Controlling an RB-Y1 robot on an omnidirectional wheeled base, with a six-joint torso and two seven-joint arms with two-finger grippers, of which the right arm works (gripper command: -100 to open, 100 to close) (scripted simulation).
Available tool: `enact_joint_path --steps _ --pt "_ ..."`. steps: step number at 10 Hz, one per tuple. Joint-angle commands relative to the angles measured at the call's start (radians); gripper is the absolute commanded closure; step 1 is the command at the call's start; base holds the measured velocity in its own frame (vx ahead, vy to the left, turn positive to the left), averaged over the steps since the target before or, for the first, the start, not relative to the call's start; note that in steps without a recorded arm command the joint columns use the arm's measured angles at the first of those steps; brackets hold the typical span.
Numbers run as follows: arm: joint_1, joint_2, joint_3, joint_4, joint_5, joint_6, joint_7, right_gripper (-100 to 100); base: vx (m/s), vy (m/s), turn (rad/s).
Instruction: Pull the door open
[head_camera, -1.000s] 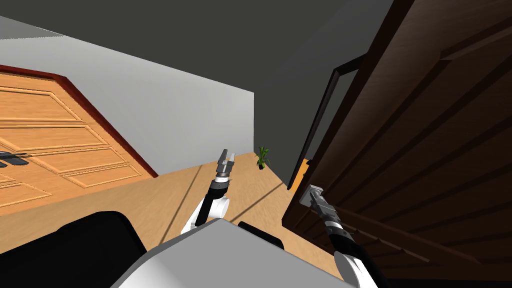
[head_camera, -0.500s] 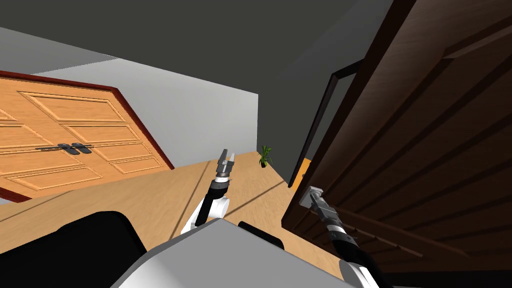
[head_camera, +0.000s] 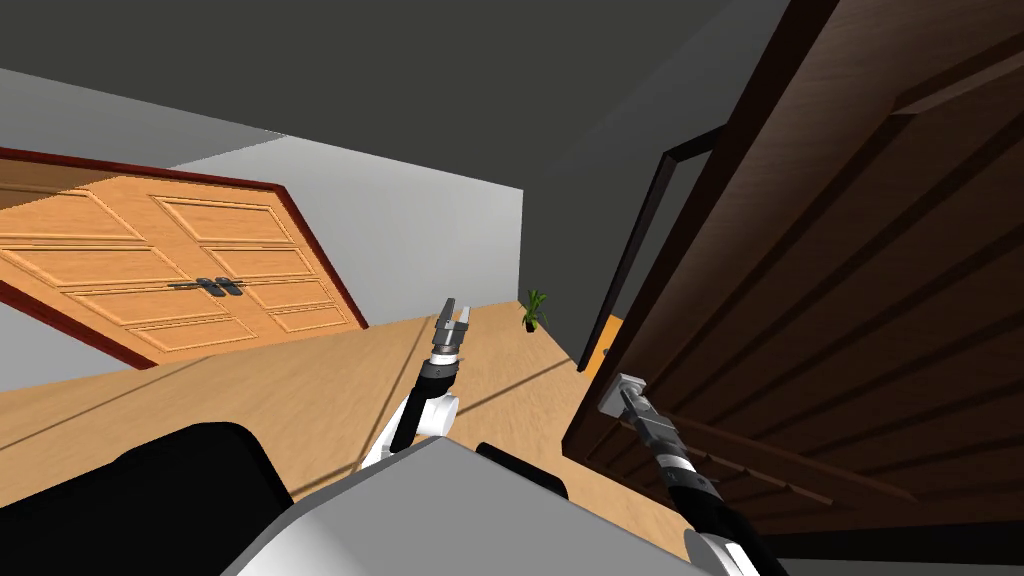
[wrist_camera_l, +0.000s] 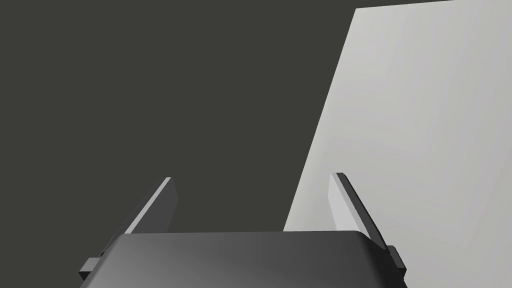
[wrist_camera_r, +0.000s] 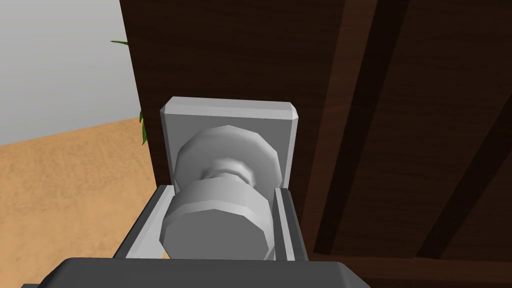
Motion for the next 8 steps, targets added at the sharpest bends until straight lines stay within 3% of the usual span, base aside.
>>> enact_joint_path --steps 1,8 --pt "0.002 -0.014 0.011 -0.001 0.006 -0.014 -0.015 100 -0.177 -0.063 0.144" --pt "0.017 -0.069 0.054 -0.01 0.025 -0.06 -0.07 100 -0.202 -0.069 0.118"
